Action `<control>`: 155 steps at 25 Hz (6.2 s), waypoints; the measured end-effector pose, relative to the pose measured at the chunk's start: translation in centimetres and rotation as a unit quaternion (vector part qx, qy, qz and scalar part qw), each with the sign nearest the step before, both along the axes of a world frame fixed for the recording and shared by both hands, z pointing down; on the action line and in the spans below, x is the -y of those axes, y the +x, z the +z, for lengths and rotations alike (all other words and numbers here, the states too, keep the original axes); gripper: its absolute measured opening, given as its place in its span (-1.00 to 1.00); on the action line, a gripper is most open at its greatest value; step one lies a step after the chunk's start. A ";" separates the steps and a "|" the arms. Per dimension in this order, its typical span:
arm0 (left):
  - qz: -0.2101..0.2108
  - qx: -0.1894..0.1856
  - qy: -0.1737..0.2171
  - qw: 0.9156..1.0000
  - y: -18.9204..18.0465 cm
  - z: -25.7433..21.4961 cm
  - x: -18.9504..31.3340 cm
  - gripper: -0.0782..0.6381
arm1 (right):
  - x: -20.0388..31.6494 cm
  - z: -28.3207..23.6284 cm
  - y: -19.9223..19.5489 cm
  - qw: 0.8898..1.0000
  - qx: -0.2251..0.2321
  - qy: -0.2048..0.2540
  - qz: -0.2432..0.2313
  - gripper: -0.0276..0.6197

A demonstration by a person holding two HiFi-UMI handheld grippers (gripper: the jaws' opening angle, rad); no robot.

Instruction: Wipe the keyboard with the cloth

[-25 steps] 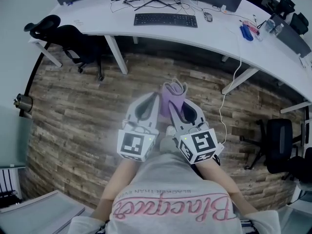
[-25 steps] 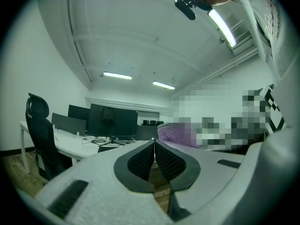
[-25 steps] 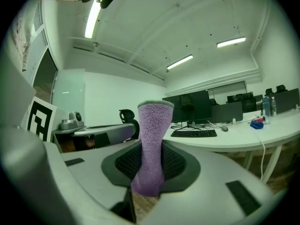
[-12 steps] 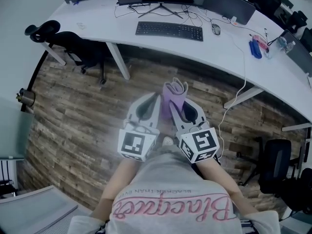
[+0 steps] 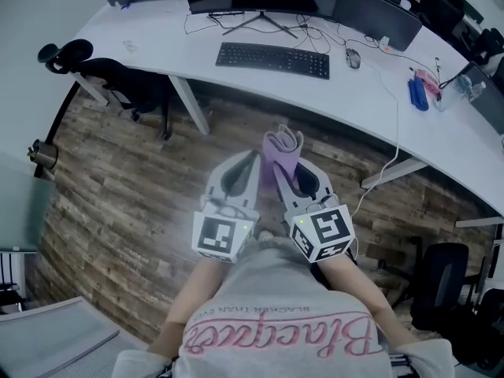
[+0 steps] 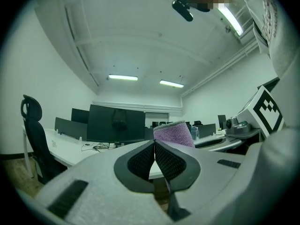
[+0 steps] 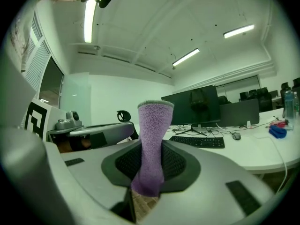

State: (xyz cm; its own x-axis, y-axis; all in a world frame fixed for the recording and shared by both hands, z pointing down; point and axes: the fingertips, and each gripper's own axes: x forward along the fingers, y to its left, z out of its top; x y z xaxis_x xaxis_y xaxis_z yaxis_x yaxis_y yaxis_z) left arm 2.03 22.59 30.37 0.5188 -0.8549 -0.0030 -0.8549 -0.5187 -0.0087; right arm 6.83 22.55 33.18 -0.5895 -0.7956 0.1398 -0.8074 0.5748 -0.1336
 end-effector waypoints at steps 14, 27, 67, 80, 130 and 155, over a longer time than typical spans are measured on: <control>-0.013 -0.013 -0.003 1.000 0.7 0.7 4.6 -0.77 | 4.5 0.4 1.1 1.000 0.012 0.007 -0.010 -0.65; -0.003 -0.020 -0.013 1.000 -1.7 1.3 13.2 -0.77 | 12.7 1.4 -1.0 1.000 0.005 -0.005 0.006 -0.65; -0.006 -0.022 -0.082 0.996 -17.7 7.0 44.5 -0.77 | 44.1 4.9 -15.9 0.996 -0.068 -0.061 0.007 -0.65; -0.007 0.005 -0.116 0.993 -19.7 11.3 50.9 -0.77 | 51.2 9.9 -19.2 0.990 -0.085 -0.110 0.010 -0.65; -0.037 0.028 -0.212 0.976 -14.8 20.7 57.7 -0.77 | 58.8 20.1 -15.3 0.963 -0.125 -0.236 0.037 -0.65; 0.020 0.032 -0.214 0.976 -3.4 19.6 56.7 -0.77 | 57.0 20.3 -4.2 0.957 -0.120 -0.249 0.088 -0.65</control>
